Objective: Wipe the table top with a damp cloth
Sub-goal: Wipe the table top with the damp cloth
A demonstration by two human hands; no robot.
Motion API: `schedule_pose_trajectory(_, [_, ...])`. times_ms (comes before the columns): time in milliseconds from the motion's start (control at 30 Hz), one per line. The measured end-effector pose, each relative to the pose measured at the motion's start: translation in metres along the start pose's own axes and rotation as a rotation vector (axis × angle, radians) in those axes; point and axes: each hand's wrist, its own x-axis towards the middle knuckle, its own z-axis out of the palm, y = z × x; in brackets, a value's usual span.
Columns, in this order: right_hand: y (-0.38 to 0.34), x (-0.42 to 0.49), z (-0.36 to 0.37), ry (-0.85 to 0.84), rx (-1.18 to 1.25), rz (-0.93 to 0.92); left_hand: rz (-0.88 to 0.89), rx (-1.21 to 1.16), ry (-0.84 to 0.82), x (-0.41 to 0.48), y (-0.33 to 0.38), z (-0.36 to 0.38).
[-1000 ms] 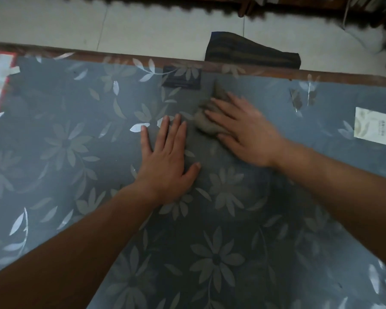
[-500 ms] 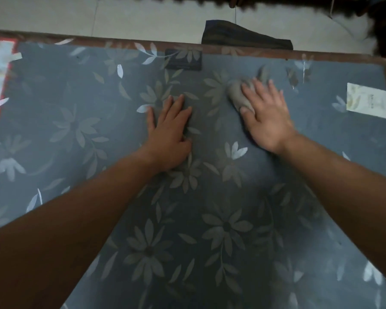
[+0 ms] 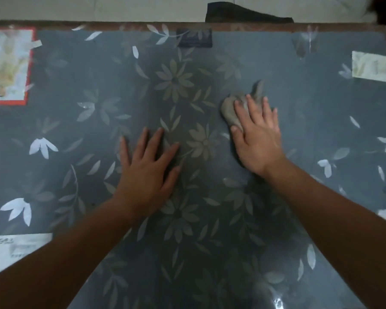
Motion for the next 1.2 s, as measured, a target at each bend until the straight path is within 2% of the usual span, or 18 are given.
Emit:
schedule_pose_trajectory(100, [-0.028,-0.054,0.015,-0.001,-0.066,-0.244,0.005,0.041,-0.059,-0.007,-0.006,0.006])
schedule_pose_trajectory(200, [-0.022,-0.081,0.016,-0.119,-0.095,-0.422,0.017,0.075,-0.060,-0.008,-0.009,0.011])
schedule_pose_trajectory(267, [-0.011,-0.066,0.012,-0.087,-0.104,-0.339,0.020,0.095,-0.046,-0.009,-0.010,0.013])
schedule_pose_trajectory(367, [0.002,-0.023,0.003,0.004,0.025,0.052,0.016,0.102,-0.032,-0.009,-0.009,0.017])
schedule_pose_trajectory(433, [-0.007,-0.017,0.006,0.023,0.040,0.165,0.018,0.105,-0.026,-0.009,-0.010,0.018])
schedule_pose_trajectory(500, [-0.027,-0.038,0.013,0.029,0.002,0.057,0.020,0.116,-0.026,-0.009,-0.011,0.020])
schedule_pose_trajectory(600, [-0.041,-0.091,0.022,-0.053,-0.064,-0.250,0.026,0.118,-0.009,-0.009,-0.011,0.022])
schedule_pose_trajectory(667, [-0.031,-0.098,0.018,-0.122,-0.067,-0.333,0.029,0.104,0.002,-0.009,-0.012,0.023])
schedule_pose_trajectory(733, [-0.018,-0.085,0.012,-0.104,-0.063,-0.293,0.029,0.100,0.012,-0.009,-0.013,0.025])
schedule_pose_trajectory(900, [-0.017,-0.077,0.008,-0.005,0.058,0.044,0.040,0.113,0.027,-0.009,-0.015,0.028])
schedule_pose_trajectory(967, [-0.039,-0.106,0.017,0.011,0.033,0.034,0.043,0.092,0.035,-0.009,-0.016,0.028])
schedule_pose_trajectory(1100, [-0.063,-0.160,0.027,-0.072,-0.007,-0.194,0.041,0.015,0.051,-0.008,-0.019,0.029])
schedule_pose_trajectory(1133, [-0.059,-0.160,0.025,-0.071,0.031,-0.173,0.047,0.002,0.055,-0.008,-0.019,0.029])
schedule_pose_trajectory(1200, [-0.052,-0.155,0.021,-0.014,0.124,0.011,0.065,-0.003,0.061,-0.008,-0.021,0.028])
